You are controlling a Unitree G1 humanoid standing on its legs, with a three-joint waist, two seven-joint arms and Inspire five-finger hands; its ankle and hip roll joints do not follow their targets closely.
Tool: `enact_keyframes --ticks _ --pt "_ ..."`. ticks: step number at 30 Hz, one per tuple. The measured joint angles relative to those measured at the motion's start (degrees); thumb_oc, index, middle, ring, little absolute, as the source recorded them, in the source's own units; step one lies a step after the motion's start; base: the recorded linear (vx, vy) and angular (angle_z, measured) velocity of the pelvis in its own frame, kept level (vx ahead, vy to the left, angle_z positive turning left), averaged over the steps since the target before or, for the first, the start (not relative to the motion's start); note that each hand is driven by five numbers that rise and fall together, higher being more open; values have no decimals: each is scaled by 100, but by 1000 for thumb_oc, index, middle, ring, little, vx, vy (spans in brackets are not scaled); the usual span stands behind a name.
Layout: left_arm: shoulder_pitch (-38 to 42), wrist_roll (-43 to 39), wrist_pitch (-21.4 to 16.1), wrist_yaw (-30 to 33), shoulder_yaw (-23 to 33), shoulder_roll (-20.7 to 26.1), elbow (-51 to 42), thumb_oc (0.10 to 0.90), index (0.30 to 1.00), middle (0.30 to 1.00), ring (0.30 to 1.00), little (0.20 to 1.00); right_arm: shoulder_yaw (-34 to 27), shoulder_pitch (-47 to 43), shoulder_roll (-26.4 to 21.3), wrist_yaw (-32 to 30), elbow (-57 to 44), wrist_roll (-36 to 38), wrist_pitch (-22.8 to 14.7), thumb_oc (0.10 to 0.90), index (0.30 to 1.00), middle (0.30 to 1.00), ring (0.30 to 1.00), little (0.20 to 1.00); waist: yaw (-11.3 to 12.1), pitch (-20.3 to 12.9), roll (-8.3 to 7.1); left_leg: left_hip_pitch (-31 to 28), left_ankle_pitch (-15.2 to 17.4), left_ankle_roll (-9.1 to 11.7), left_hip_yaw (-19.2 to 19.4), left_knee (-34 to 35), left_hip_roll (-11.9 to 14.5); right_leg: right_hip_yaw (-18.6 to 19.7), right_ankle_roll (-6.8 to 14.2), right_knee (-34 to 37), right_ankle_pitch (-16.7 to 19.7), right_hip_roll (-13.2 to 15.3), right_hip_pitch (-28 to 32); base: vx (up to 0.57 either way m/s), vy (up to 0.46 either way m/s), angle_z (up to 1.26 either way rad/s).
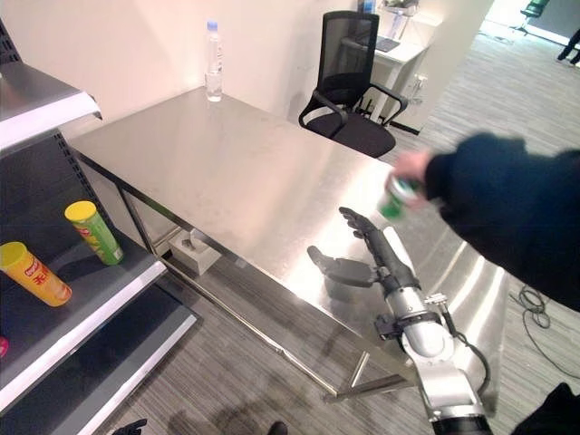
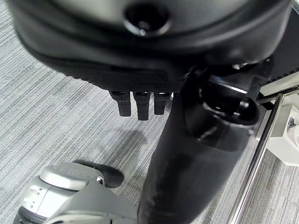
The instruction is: Put the goods on the table back onto the shelves and tidy them up.
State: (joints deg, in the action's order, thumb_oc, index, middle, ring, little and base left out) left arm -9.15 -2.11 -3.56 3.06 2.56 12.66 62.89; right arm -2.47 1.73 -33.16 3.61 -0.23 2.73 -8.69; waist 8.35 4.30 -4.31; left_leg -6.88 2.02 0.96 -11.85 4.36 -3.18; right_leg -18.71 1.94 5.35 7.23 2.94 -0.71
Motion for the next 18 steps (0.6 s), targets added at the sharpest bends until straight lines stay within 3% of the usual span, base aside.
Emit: enact_keyframes --ticks 9,18 --pt "-20 1 5 0 -1 -17 8 800 900 900 900 900 -260 272 62 -48 -13 11 12 800 900 900 900 900 -123 -23 39 -12 0 0 49 11 0 43 0 0 1 -4 -6 2 1 -1" --pt "-50 65 18 1 -5 -49 1 800 900 900 900 900 -1356 490 83 -599 -427 -50 -4 800 900 900 900 900 -442 -101 168 -90 2 -3 314 67 14 282 -4 1 16 -52 -48 -1 11 -13"
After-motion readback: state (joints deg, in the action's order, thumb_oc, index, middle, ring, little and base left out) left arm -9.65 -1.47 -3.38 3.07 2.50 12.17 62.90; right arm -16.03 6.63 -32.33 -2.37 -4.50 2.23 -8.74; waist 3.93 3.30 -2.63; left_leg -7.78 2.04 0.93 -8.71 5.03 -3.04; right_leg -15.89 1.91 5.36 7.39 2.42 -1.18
